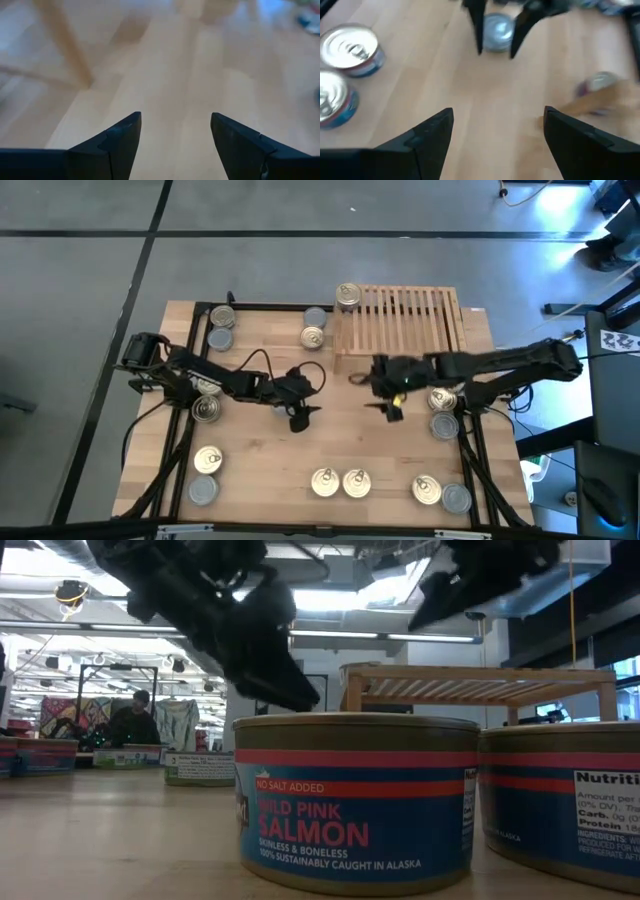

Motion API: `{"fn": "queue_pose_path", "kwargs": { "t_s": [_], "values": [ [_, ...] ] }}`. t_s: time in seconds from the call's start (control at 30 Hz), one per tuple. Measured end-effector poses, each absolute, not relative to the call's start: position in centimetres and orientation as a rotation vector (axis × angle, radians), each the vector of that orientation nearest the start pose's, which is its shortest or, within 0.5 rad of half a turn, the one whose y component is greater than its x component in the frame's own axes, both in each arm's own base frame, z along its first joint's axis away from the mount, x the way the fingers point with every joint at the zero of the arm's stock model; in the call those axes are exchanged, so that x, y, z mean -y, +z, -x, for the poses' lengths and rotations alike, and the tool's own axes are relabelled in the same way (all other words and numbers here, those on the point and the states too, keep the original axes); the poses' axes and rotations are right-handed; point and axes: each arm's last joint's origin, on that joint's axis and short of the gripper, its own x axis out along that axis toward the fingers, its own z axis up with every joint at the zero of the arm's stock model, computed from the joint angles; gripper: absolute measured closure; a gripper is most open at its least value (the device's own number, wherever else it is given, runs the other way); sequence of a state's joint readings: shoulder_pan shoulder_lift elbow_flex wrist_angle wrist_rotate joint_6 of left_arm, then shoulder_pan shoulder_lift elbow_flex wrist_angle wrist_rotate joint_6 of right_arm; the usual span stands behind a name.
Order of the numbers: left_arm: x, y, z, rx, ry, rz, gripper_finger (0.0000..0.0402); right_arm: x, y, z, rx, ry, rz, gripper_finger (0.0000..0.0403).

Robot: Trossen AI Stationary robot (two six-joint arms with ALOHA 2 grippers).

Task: Stack canned seafood by type on shelf
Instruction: Stack the blue-pink tuna can on top of the blue-pink tuna can on the shelf

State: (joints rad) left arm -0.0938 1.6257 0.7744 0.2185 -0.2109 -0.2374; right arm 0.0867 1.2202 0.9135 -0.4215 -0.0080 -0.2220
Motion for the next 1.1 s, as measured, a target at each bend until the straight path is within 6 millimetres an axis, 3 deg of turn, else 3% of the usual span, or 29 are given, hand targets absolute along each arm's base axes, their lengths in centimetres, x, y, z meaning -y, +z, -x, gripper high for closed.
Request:
{"fn": "queue_pose_path", "kwargs": {
  "t_s": [0.13, 0.27, 0.37, 0.53, 0.73, 0.8, 0.97, 1.1],
  "values": [
    [3.9, 17.4, -32.2, -0.588, 0.104, 0.093, 0.0163, -3.9, 24.1, -24.9, -0.697, 0.182, 0.233, 0.0104],
    [5.4, 16.9, -31.6, -0.653, 0.045, 0.008, 0.0163, -5.0, 22.9, -24.7, -0.647, 0.204, 0.215, 0.0104],
    [5.8, 16.3, -30.8, -0.786, 0.085, 0.017, 0.0163, -5.4, 22.6, -24.7, -0.642, 0.215, 0.217, 0.0104],
    [5.7, 17.7, -29.9, -0.968, 0.185, 0.116, 0.0163, -5.3, 22.6, -24.8, -0.632, 0.205, 0.215, 0.0104],
    [6.0, 18.4, -29.0, -1.017, 0.219, 0.165, 0.0163, -5.3, 22.9, -25.0, -0.603, 0.203, 0.212, 0.0104],
    [6.4, 18.5, -29.0, -1.004, 0.207, 0.172, 0.0163, -5.3, 22.9, -25.0, -0.603, 0.204, 0.212, 0.0104],
    [8.8, 19.5, -30.5, -0.745, 0.000, 0.227, 0.0163, -5.5, 22.6, -25.1, -0.616, 0.236, 0.195, 0.0104],
    [10.5, 19.5, -31.2, -0.643, -0.084, 0.201, 0.0163, -5.7, 21.8, -25.5, -0.649, 0.270, 0.164, 0.0104]
  ]
}}
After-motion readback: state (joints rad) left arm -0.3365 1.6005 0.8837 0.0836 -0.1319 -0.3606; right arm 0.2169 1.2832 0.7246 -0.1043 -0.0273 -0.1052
